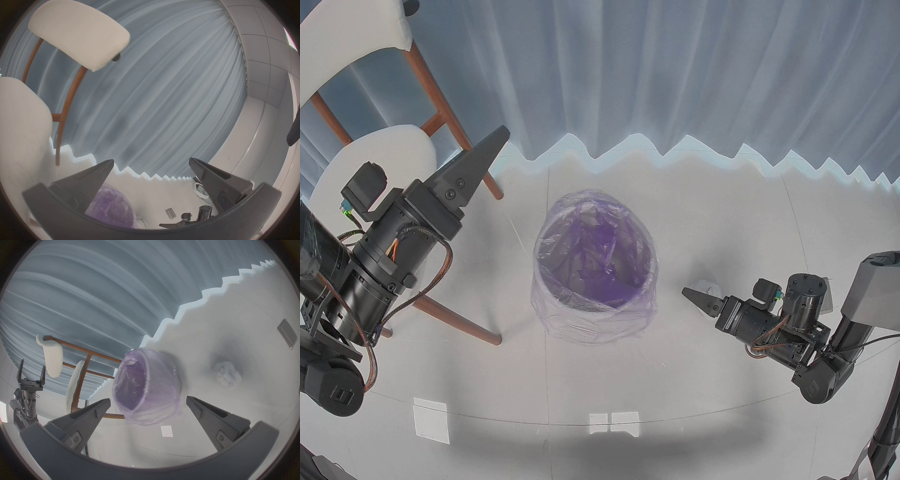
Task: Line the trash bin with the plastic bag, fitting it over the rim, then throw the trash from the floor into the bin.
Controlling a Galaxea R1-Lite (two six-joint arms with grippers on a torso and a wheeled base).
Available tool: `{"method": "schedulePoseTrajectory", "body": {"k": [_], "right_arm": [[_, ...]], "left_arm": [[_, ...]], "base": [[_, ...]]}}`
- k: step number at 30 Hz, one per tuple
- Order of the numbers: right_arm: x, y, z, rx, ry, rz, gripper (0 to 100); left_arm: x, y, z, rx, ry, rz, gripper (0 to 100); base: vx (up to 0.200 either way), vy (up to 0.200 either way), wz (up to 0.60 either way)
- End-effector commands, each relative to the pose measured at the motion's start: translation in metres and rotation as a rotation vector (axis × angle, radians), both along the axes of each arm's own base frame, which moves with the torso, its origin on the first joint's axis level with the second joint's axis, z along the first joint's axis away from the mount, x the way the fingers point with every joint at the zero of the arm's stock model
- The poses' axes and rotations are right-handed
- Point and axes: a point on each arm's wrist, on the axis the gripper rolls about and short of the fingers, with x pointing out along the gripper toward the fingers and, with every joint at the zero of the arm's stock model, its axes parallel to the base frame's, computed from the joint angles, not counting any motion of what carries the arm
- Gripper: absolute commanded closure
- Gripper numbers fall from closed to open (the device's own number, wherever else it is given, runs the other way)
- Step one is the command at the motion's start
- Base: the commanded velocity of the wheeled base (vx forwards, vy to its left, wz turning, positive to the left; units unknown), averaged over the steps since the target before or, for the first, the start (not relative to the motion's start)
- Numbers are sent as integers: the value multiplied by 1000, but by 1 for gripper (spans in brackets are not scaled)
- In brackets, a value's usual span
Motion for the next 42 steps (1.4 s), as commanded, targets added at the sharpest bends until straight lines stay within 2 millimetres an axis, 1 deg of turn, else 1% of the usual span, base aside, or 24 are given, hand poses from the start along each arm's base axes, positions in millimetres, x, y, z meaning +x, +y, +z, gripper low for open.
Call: {"method": "schedulePoseTrajectory", "body": {"k": [1, 6, 8, 9, 10, 13, 14, 15, 16, 18, 20, 21, 23, 24, 27, 32, 34, 35, 36, 37, 38, 42], "right_arm": [[0, 0, -3, 0, 2, 1, 0], [0, 0, -2, 6, -10, 0, 0], [0, -2, 3, 14, -25, -7, 0], [1, -3, 3, 14, -26, -8, 0], [-1, -4, 7, 18, -35, -10, 0], [-1, -4, 9, 20, -40, -10, 0], [-1, -5, 10, 21, -43, -11, 0], [-1, -5, 10, 21, -43, -11, 0], [1, -8, 15, 28, -62, -24, 0], [3, -13, 19, 35, -75, -39, 0], [5, -16, 22, 39, -86, -48, 0], [5, -17, 24, 41, -91, -53, 0], [5, -18, 25, 42, -96, -56, 0], [4, -19, 29, 46, -106, -56, 0], [3, -19, 32, 50, -116, -56, 0], [3, -19, 32, 52, -116, -56, 0], [3, -19, 33, 52, -118, -56, 0], [3, -19, 33, 52, -118, -56, 0], [3, -19, 33, 52, -118, -56, 0], [3, -19, 32, 50, -117, -54, 0], [3, -18, 31, 49, -113, -53, 0], [6, -18, 32, 54, -122, -56, 0]], "left_arm": [[2, -3, -5, 8, 17, -7, 0], [5, -10, -14, 24, 50, -29, 0], [11, -15, -30, 59, 101, -46, 0], [13, -16, -33, 66, 113, -46, 0], [21, -21, -49, 97, 162, -44, 0], [37, -30, -77, 144, 255, -41, 0], [41, -33, -91, 158, 299, -37, 0], [41, -33, -92, 159, 300, -37, 0], [43, -32, -121, 192, 383, -35, 0], [43, -31, -153, 222, 508, -41, 0], [41, -30, -168, 218, 592, -47, 0], [40, -29, -174, 199, 636, -52, 0], [40, -29, -177, 181, 664, -54, 0], [42, -29, -182, 145, 708, -63, 0], [42, -30, -191, 131, 760, -72, 0], [45, -32, -222, 178, 857, -70, 0], [49, -34, -239, 198, 896, -64, 0], [52, -35, -244, 201, 903, -62, 0], [52, -35, -244, 201, 903, -62, 0], [59, -38, -252, 201, 910, -57, 0], [61, -38, -255, 203, 915, -56, 0], [71, -43, -260, 191, 897, -58, 0]], "base": [[0, 200, 0], [0, 200, 0], [0, 0, 0], [0, 0, 0], [0, 0, 0], [0, 0, 0], [0, 0, 0], [0, 0, 0], [0, 0, 0], [0, 0, 0], [0, 0, 0], [0, 0, 0], [0, 0, 0], [0, 0, 0], [0, 0, 0], [0, 0, 0], [0, 0, 0], [0, 0, 0], [0, 0, 0], [0, 0, 0], [0, 0, 0], [0, 0, 0]]}}
